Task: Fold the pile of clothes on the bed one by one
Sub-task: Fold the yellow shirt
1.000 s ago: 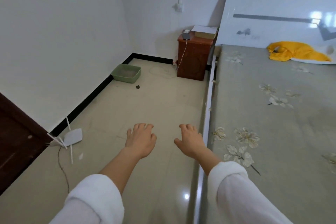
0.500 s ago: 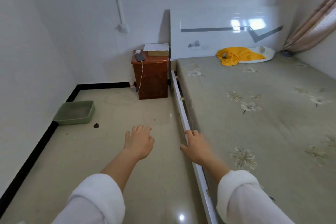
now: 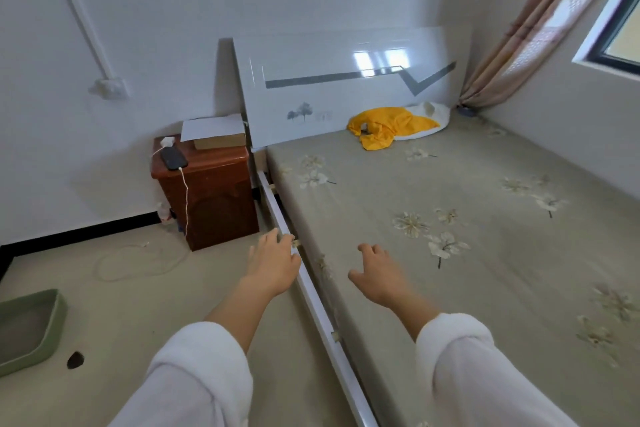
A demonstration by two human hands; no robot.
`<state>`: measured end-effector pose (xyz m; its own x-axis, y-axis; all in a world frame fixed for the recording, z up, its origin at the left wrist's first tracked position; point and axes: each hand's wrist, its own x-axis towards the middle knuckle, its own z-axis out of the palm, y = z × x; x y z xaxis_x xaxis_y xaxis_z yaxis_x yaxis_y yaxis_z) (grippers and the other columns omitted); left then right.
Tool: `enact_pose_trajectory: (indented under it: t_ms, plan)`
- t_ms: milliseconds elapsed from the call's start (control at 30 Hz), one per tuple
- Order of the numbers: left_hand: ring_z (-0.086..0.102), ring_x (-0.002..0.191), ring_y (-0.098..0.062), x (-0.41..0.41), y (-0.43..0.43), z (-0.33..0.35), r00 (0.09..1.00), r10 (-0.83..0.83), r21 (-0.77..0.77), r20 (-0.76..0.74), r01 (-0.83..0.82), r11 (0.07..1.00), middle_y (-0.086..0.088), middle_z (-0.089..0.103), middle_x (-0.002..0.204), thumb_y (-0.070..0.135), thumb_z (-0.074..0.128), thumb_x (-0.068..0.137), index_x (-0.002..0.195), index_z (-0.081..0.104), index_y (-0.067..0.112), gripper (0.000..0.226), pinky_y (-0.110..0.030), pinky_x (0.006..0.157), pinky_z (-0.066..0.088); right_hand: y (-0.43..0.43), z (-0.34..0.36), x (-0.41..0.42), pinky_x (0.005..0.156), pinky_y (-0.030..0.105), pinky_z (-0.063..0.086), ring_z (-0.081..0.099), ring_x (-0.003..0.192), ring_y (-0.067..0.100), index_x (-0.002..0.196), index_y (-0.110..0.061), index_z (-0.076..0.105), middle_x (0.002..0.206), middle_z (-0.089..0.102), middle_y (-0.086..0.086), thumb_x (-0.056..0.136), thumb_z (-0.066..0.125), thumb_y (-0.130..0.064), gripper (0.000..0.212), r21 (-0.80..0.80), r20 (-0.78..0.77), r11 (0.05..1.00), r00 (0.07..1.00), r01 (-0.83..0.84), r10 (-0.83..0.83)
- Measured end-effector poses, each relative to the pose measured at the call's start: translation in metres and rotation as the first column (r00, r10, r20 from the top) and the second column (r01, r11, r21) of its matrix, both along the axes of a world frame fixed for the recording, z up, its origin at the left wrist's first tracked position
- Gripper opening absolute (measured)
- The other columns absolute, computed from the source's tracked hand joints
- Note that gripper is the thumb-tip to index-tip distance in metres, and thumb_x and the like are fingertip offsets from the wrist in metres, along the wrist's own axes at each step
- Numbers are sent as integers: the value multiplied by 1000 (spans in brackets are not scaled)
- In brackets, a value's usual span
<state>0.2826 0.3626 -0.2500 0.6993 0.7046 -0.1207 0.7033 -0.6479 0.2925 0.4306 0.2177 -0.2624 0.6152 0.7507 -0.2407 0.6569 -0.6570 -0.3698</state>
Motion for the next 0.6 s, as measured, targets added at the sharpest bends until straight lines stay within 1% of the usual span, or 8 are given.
enact_pose_trajectory:
  t_ms: [100,200,333,433,533,600]
  plan:
    - [19,142,-24,38,57,-2,1000,-21,-20,7,21,1000,-5,24,155,35,37,99,143,36,20,46,-44,112,21,54,4,33,106,40,34,36,132,29,145,-14,28,146,35,11,91,49,-35,62,-5,6,1000,1000,20,-20]
    - [17,143,-24,81,122,-5,998,-57,-56,-8,56,997,-4,21,156,33,34,99,144,34,20,47,-48,114,21,115,6,73,105,41,35,37,130,30,145,-14,29,144,36,12,91,49,-35,61,-2,22,999,998,54,-53]
    - [15,144,-26,135,219,-10,990,-135,-41,-38,133,990,-6,19,157,34,34,100,145,32,19,48,-50,114,20,202,-5,120,104,42,35,35,131,31,145,-13,27,144,35,12,93,49,-36,61,1,27,992,991,128,-128]
    - [14,144,-25,167,295,-15,977,-197,-18,-87,196,980,-5,18,157,34,35,99,146,31,19,49,-50,115,20,263,-21,144,105,42,35,35,131,30,144,-13,28,144,35,12,93,48,-38,60,-30,-8,977,977,213,-214]
    - [11,146,-23,200,369,-18,950,-261,-5,-170,264,965,-3,15,158,32,34,100,147,28,18,50,-49,116,15,319,-33,166,103,41,37,39,127,29,142,-15,31,141,38,10,92,49,-39,58,-42,-48,953,952,300,-302]
    - [13,145,-22,226,413,-19,939,-280,-6,-201,284,959,-2,19,157,31,33,100,146,31,16,48,-47,115,16,352,-37,186,103,40,36,39,127,29,142,-15,32,140,38,9,91,49,-39,58,-40,-74,939,936,342,-344]
